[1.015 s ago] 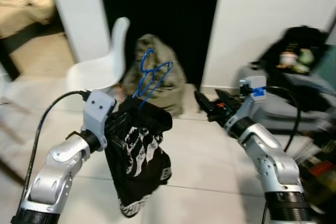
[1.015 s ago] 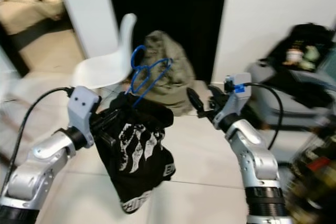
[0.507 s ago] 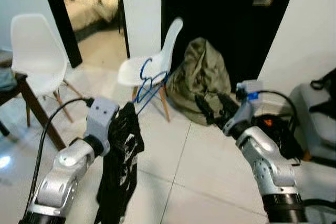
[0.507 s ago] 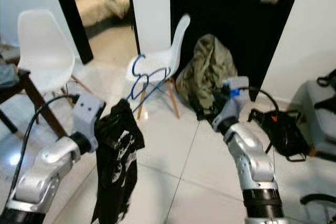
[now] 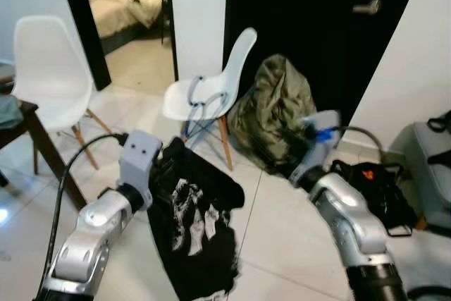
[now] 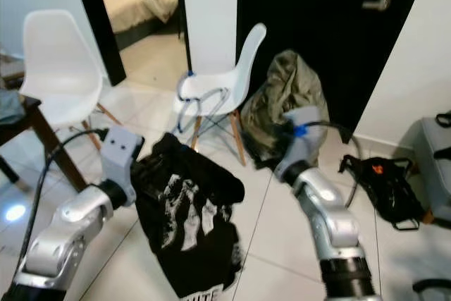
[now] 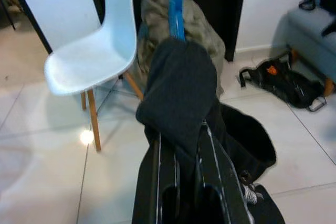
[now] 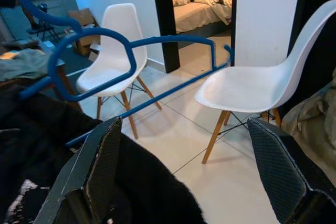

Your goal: Hang hanger

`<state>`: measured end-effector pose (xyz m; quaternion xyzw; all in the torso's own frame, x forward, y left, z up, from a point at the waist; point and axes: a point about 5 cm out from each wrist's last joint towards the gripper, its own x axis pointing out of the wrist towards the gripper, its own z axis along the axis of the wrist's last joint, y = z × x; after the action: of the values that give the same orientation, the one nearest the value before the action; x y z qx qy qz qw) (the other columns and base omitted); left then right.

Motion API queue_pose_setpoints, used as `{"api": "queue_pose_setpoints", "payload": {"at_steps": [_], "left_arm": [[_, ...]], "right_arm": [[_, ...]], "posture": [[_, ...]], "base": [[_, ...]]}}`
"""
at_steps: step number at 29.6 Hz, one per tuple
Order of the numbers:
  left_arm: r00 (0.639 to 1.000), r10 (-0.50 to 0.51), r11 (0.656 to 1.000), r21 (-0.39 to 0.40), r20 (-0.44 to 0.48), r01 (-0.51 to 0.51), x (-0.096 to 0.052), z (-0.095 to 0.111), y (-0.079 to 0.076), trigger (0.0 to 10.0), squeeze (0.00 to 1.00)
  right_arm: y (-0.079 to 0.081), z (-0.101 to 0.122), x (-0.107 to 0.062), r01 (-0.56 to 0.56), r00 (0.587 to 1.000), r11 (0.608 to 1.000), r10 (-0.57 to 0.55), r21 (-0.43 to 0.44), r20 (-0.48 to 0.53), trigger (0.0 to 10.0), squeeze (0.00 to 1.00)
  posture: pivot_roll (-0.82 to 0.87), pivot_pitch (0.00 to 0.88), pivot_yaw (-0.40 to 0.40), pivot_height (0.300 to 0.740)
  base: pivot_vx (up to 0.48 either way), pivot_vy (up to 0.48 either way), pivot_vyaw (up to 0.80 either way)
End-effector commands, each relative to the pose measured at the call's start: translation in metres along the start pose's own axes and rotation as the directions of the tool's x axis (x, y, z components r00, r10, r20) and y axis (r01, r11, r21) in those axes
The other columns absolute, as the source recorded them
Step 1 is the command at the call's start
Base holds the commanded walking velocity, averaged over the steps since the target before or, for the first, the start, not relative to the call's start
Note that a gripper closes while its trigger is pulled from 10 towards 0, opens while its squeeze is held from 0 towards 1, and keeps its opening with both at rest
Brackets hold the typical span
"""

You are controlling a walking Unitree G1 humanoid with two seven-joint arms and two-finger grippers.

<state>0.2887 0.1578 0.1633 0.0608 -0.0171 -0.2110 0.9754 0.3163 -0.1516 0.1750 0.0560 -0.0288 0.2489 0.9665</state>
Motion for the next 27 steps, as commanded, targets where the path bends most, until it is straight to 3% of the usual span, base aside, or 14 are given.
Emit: {"api": "queue_pose_setpoints", "payload": {"at_steps": [1,20,27], "left_arm": [[1.0,-0.001,1.0,0.011,0.027,0.0,0.0,0.006,0.0,10.0,0.0],[0.999,0.013,1.0,0.016,0.039,-0.014,-0.002,0.012,0.002,10.0,0.0],[0.997,0.012,0.999,0.033,0.078,-0.014,-0.002,0.027,0.006,10.0,0.0]], "right_arm": [[-0.001,-0.001,-0.003,0.002,1.0,1.0,-0.002,-0.006,-0.001,10.0,0.0],[0.005,-0.002,-0.001,-0.047,0.999,0.998,0.047,-0.028,-0.015,10.0,0.0],[0.008,-0.002,0.001,-0.062,0.998,0.998,0.062,-0.017,-0.004,10.0,0.0]], "posture": [[0.01,0.0,-0.029,0.74],[0.02,0.0,-0.035,0.74],[0.02,0.0,-0.034,0.74]], "base": [[0.48,0.0,0.79],[0.48,0.0,0.79],[0.48,0.0,0.79]]}}
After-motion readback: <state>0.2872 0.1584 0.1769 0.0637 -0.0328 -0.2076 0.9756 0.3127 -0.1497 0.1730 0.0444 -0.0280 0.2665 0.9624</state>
